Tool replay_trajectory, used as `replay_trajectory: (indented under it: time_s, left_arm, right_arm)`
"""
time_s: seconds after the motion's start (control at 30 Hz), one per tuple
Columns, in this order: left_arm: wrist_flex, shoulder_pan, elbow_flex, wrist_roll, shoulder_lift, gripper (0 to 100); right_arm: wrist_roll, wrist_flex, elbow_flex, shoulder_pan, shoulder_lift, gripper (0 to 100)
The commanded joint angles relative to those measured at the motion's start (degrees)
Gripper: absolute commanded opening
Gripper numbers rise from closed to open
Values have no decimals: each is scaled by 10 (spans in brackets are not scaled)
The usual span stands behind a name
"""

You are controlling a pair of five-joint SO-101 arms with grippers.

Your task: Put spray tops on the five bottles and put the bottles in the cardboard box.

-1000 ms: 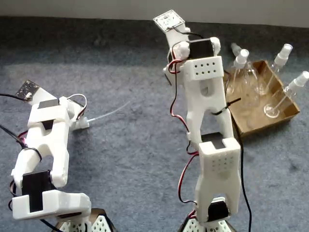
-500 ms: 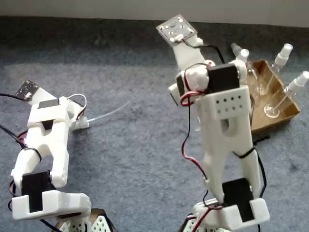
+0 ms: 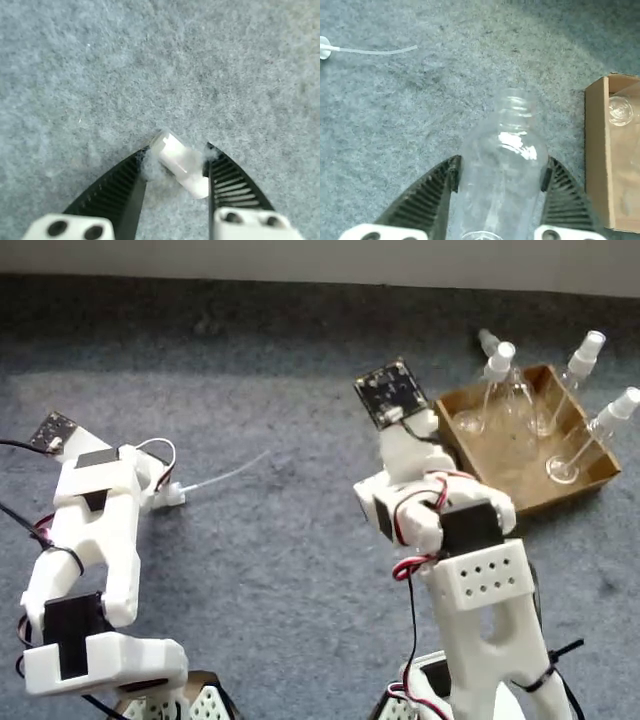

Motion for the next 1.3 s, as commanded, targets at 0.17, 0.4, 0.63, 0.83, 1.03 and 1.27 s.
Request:
replay_trajectory:
  time_s: [0.17,0.4,0.63,0.83,1.03,1.27]
  left_arm:
    - [62,0,-57,5,-22,152]
    - [35,41,-43,6,21,152]
    - [3,42,-88,6,98,146]
    - [37,42,-142,5,148,145]
    - [94,42,-191,2,158,9]
    - [98,44,-233,2,159,49]
  right_arm:
    - [-18,-196,271,-5,-110,177]
    - [-18,-227,301,-5,-124,177]
    - [-19,-227,304,-6,-124,177]
    - [-19,-227,304,-6,-124,177]
    - [-19,-228,304,-43,-124,177]
    - [-19,-311,350,-52,-125,177]
